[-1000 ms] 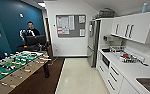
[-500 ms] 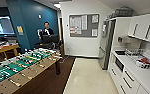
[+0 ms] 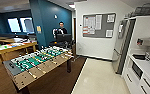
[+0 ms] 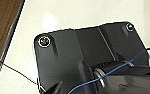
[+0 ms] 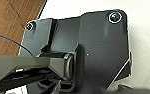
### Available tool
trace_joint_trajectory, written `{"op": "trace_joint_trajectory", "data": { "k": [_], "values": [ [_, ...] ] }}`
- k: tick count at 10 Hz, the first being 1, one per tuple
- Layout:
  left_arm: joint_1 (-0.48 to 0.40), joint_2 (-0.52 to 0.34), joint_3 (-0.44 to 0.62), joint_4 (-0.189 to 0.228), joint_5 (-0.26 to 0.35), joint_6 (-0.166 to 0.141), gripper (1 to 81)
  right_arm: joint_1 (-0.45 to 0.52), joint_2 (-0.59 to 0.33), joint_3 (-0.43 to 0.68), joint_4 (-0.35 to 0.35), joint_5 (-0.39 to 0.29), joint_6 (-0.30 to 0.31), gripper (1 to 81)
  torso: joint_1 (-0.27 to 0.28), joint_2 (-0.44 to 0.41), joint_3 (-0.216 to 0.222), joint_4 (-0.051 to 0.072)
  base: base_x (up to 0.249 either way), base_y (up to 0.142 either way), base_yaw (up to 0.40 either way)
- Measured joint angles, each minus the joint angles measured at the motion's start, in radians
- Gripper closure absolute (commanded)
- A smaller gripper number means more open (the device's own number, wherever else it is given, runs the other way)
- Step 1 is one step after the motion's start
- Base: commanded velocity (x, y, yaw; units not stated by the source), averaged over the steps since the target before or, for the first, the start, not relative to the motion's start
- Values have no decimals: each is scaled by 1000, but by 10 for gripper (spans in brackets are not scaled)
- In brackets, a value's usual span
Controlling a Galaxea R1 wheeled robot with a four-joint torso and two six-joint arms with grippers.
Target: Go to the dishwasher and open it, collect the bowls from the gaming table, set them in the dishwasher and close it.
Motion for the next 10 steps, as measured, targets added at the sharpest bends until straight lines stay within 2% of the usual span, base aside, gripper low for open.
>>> {"op": "trace_joint_trajectory", "data": {
  "k": [10],
  "values": [
    [3, 23, -37, 0, 2, 0, 10, -3, 9, -1, -25, 0, 0, 10, 0, 0, 0, 0, 0, 0, 368]
  ]
}}
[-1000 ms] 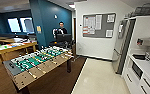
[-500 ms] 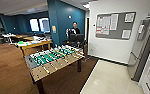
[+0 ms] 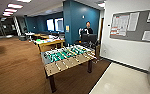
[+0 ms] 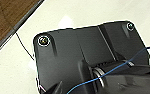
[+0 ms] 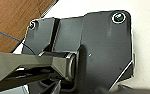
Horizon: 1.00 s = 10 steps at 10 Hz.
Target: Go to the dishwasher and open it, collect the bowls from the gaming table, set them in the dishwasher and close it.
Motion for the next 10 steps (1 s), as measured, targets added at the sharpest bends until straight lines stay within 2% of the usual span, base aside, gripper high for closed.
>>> {"op": "trace_joint_trajectory", "data": {
  "k": [6, 10],
  "values": [
    [-1, 30, -64, 1, 3, 0, 10, 0, 5, -8, -3, 3, 0, 10, 0, 0, 0, 0, 0, 0, 367],
    [0, 44, -63, 0, 4, 0, 10, -8, 5, -14, -5, 2, 0, 10, 0, 0, 0, 0, 0, 0, 368]
  ]
}}
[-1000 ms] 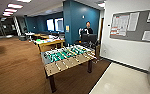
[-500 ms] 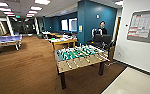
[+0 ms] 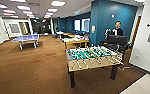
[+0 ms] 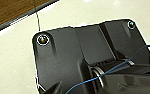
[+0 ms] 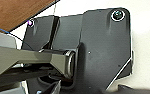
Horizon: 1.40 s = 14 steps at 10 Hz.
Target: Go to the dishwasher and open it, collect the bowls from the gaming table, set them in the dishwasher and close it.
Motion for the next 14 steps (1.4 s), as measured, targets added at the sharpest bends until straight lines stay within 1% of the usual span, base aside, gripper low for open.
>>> {"op": "trace_joint_trajectory", "data": {
  "k": [4, 6, 7, 10, 12, 14],
  "values": [
    [0, -8, -3, 0, -1, 0, 10, 3, 3, 0, -1, 9, 0, 10, 0, 0, 0, 0, 0, 0, 326],
    [2, -8, -1, 0, 1, 0, 10, -3, 3, 0, -3, 6, 0, 10, 0, 0, 0, 0, 0, 0, 221],
    [-1, -8, -1, 0, 0, -2, 10, -3, 3, 0, -3, 16, 0, 10, 0, 0, 0, 0, 0, 0, 141],
    [0, -8, -1, 0, 1, -4, 10, -3, 3, -3, -5, 17, 0, 10, 0, 0, 0, 0, 0, 0, 106],
    [2, -8, -1, 0, 2, -4, 10, -3, 3, -5, -5, 19, -1, 10, 0, 0, 0, 0, 0, 0, 0],
    [-1, -9, -1, -1, 0, -7, 10, -3, 4, -5, -7, 17, -1, 10, 0, 0, 0, 0, 0, 0, -178]
  ]
}}
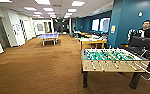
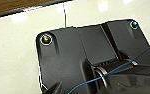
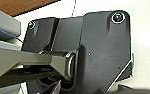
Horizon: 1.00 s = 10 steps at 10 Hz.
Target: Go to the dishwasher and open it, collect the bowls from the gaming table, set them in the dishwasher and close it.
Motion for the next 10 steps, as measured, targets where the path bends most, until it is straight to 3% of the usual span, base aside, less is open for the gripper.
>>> {"op": "trace_joint_trajectory", "data": {
  "k": [3, 10],
  "values": [
    [-1, -1, 0, -12, 20, -4, 10, -3, 11, -27, -1, 0, 0, 10, 0, 0, 0, 0, 0, -159, 0],
    [-5, 0, 0, -18, 26, -4, 10, -6, 23, -39, -4, 0, 0, 10, 0, 0, 0, 0, 0, 0, 0]
  ]
}}
